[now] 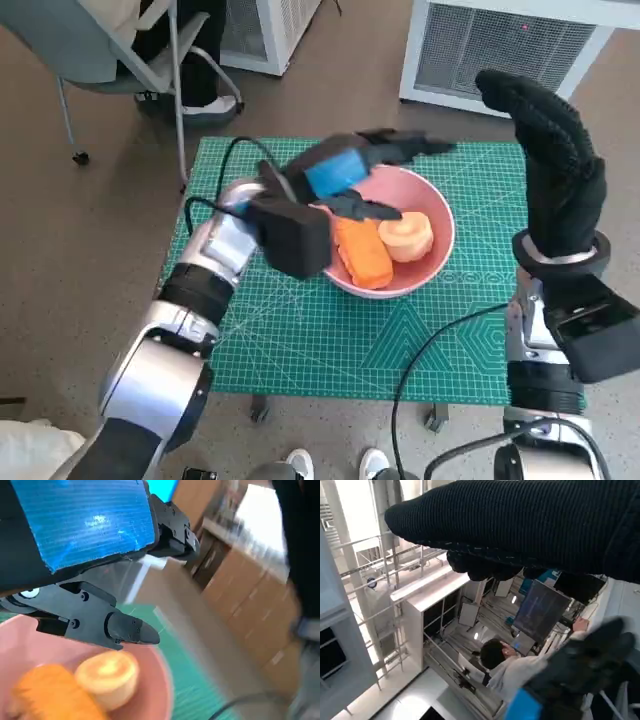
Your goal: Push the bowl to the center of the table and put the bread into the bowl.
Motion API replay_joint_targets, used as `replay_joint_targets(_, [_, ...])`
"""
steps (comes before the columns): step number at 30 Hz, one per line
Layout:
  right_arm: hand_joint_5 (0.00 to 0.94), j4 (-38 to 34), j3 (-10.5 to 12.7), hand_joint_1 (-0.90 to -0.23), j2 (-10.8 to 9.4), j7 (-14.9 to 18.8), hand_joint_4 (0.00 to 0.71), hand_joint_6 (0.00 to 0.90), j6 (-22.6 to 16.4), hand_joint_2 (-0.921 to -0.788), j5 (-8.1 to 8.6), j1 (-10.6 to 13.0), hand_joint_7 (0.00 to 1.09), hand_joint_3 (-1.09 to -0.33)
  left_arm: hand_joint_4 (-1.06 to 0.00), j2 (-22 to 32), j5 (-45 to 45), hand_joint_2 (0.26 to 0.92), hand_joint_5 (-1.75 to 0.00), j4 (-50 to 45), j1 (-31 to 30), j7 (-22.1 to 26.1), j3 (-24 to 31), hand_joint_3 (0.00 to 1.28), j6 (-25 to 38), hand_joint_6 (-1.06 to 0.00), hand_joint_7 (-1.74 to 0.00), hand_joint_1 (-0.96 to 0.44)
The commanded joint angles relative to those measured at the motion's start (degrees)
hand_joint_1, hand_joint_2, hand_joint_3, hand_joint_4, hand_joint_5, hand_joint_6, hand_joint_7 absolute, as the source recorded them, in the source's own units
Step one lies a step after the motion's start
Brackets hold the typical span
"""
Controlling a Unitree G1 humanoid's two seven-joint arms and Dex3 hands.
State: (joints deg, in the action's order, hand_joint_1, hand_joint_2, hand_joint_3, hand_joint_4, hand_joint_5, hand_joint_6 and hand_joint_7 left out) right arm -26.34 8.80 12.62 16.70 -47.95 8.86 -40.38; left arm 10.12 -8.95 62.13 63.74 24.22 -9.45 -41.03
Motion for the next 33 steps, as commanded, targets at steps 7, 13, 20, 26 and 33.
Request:
replay_joint_targets(7, [0.0,1.81,0.39,-0.604,0.54,-1.26,0.336,0.059,1.99,-0.921,-0.39,0.78,0.6,-0.751,-0.4,-3.86,13.69,0.921,-0.57,-11.3,-5.98,-0.6,9.77,0.27,-0.07,-0.25,-0.8,-0.22])
replay_joint_targets(13, [0.001,3.23,0.27,-0.606,0.31,-2.99,0.337,0.061,3.59,-0.921,-1.49,0.2,0.6,-0.75,-0.22,-7.08,18.67,0.921,-0.67,-16.88,-9.85,-3.25,13.26,0.36,-0.49,-0.13,-0.92,-0.29])
replay_joint_targets(20, [0.003,5.24,-0.32,-0.613,-0.03,-5.21,0.342,0.062,5.56,-0.921,-3.28,-0.24,0.6,-0.743,-0.17,-10.05,19.43,0.921,-0.6,-20.39,-12.24,-6.41,14.42,0.42,-1.69,-0.09,-0.93,-0.35])
replay_joint_targets(26, [0.003,7.44,-1.06,-0.625,-0.16,-6.46,0.343,0.063,7.31,-0.921,-4.64,0.03,0.6,-0.74,-0.12,-9.73,18.66,0.921,-0.63,-23.01,-13.84,-6.56,14.1,0.47,-1.05,-0.01,-0.99,-0.39])
replay_joint_targets(33, [0.001,8.4,-1.64,-0.624,0.09,-6.72,0.339,0.062,8.08,-0.921,-5.44,0.38,0.61,-0.745,-0.11,-9.69,17.88,0.921,-0.64,-26.31,-15.97,-6.62,13.38,0.51,0.02,0.0,-1.0,-0.42])
